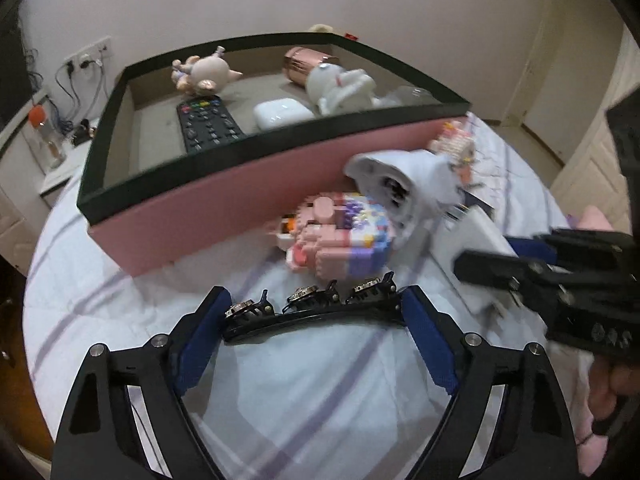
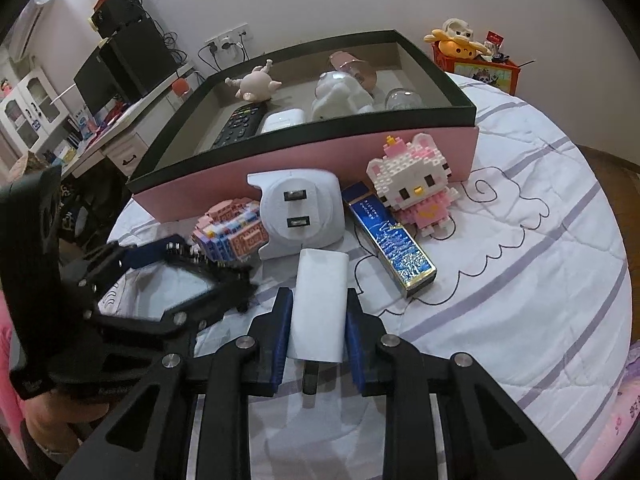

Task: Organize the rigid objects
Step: 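Grasp the black hair clip with the left tool while the right tool grasps the white charger, then carry the hair clip and white charger into the pink box and release both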

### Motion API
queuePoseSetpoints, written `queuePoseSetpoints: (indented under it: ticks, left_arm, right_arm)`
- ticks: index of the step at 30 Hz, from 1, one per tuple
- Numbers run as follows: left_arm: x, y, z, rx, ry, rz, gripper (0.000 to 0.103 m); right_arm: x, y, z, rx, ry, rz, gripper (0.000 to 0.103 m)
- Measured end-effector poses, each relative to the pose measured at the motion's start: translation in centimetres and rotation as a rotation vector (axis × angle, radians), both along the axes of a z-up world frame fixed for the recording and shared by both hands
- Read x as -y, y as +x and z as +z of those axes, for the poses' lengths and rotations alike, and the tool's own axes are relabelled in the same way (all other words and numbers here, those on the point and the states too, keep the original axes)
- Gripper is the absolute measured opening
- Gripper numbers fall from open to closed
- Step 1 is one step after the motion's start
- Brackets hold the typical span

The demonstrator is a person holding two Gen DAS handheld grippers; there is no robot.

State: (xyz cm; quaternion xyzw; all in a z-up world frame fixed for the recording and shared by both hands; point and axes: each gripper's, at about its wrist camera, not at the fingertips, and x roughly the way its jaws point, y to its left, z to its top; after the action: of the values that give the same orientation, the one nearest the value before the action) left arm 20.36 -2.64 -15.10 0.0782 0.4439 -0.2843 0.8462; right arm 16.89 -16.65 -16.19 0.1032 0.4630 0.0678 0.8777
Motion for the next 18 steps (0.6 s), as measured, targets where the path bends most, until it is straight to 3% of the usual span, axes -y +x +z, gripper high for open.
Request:
queuePoseSetpoints:
  ticks: [6, 18]
  left_arm:
    - [0.3, -0.8, 0.2, -0.008, 0.004, -0.011, 0.086]
    - [-1.1, -3.5, 1.5, 0.006, -0.061, 0.048, 0.086]
  right_arm:
    - [0.3, 0.0, 0.0, 0.001, 0.010, 0.005, 0.025]
    - [1.0, -0.9, 1.1, 0.032, 0.024, 0.005, 0.025]
